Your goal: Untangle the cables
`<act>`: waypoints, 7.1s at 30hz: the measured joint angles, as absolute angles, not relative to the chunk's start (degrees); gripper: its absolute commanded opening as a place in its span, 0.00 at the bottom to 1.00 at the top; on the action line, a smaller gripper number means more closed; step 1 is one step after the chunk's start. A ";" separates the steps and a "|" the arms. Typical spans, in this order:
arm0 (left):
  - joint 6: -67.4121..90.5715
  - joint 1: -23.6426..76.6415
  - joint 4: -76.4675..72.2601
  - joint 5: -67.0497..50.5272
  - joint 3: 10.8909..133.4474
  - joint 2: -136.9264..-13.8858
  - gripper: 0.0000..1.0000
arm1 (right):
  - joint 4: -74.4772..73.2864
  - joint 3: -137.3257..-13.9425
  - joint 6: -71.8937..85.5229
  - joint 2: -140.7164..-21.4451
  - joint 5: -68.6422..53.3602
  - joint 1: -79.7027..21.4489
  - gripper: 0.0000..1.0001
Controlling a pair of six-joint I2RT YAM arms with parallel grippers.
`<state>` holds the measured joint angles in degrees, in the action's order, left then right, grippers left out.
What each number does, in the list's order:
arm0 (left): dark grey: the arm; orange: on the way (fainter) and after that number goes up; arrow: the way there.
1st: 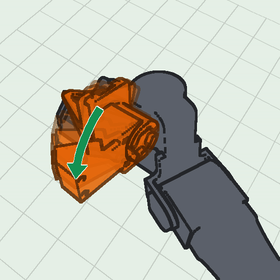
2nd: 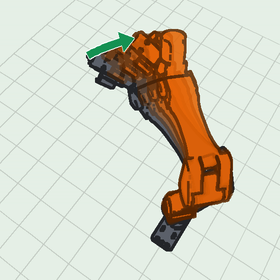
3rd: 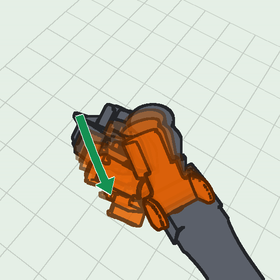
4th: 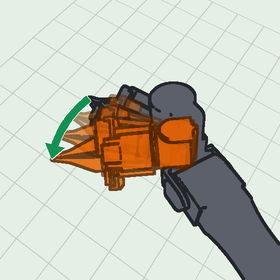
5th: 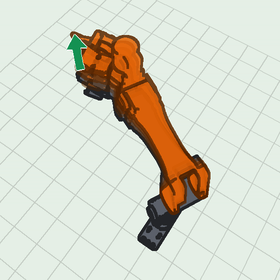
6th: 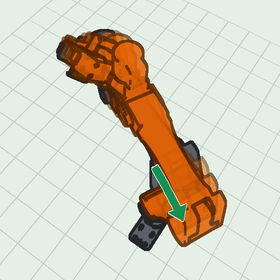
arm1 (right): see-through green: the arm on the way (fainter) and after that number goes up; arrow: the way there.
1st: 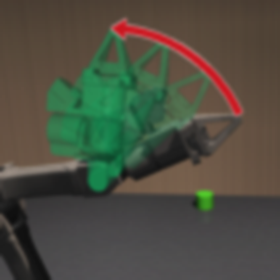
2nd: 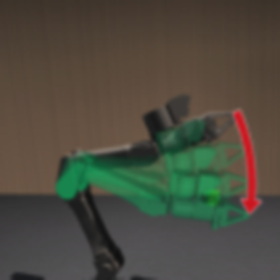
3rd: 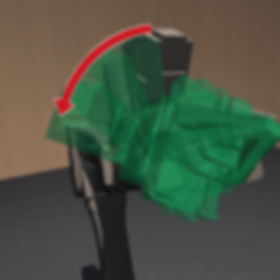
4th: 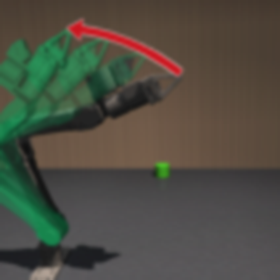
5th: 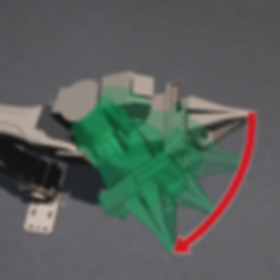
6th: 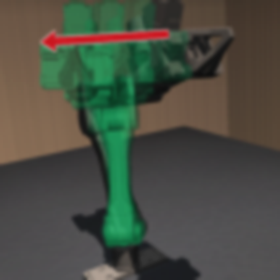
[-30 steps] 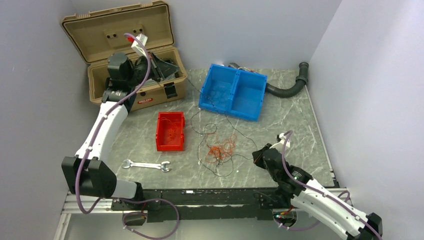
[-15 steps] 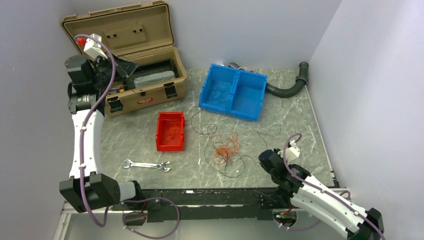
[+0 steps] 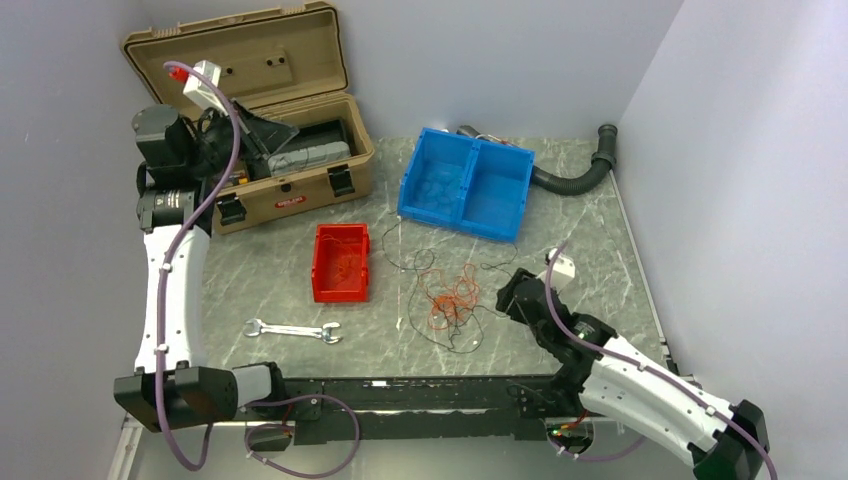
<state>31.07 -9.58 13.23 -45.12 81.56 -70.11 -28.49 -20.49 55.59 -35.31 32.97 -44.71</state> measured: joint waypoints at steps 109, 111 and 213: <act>18.24 38.52 17.02 -2.07 44.25 -49.58 0.93 | -13.34 -36.29 42.83 -79.33 12.10 -38.06 0.00; 17.76 38.52 17.17 -1.34 44.25 -49.50 0.92 | -13.30 -36.51 42.78 -79.09 11.62 -38.06 0.00; 19.40 40.95 -4.01 -14.98 38.65 -66.06 0.90 | -27.03 -90.70 10.31 -46.26 25.87 -37.91 0.00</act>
<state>19.40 40.95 -4.01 -14.98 38.65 -66.06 -27.03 -90.70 10.31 -46.26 25.87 -37.91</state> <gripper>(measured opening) 0.882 0.010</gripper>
